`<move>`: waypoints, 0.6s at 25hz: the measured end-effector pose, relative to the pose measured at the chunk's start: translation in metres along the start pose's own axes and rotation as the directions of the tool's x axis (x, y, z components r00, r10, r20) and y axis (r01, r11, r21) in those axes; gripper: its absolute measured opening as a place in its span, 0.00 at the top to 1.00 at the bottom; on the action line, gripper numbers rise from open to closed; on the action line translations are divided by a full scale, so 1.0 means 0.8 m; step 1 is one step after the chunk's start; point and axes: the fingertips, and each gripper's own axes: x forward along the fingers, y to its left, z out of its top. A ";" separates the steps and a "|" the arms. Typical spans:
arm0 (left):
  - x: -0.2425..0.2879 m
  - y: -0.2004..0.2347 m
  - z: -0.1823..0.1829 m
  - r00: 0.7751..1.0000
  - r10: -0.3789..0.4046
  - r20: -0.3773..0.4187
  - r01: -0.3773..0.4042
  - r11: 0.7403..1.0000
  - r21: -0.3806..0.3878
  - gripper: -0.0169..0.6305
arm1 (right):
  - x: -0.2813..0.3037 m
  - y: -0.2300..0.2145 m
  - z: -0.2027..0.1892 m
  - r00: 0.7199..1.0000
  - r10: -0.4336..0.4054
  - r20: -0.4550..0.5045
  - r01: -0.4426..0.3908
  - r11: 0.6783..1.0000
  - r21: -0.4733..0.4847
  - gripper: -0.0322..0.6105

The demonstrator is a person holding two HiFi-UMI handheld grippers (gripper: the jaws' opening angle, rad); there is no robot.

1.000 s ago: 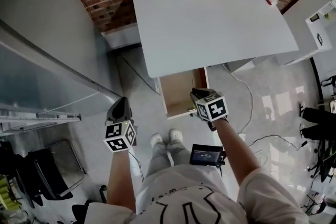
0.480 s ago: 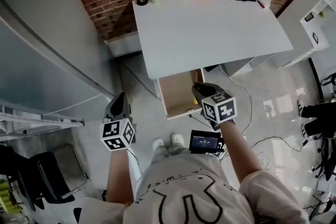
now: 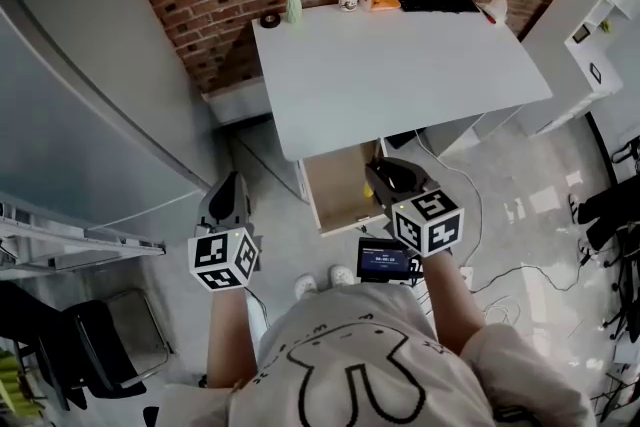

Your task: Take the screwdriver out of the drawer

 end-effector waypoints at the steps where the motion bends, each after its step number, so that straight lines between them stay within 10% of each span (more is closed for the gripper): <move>1: -0.002 -0.003 0.006 1.000 -0.005 0.014 0.004 1.000 0.006 0.95 | -0.004 0.005 0.006 1.000 0.002 0.020 -0.001 1.000 -0.023 0.83; 15: -0.019 -0.022 0.066 0.983 -0.053 0.175 0.040 0.996 0.079 0.95 | -0.038 0.038 0.049 0.980 -0.002 0.200 0.036 0.985 -0.167 0.83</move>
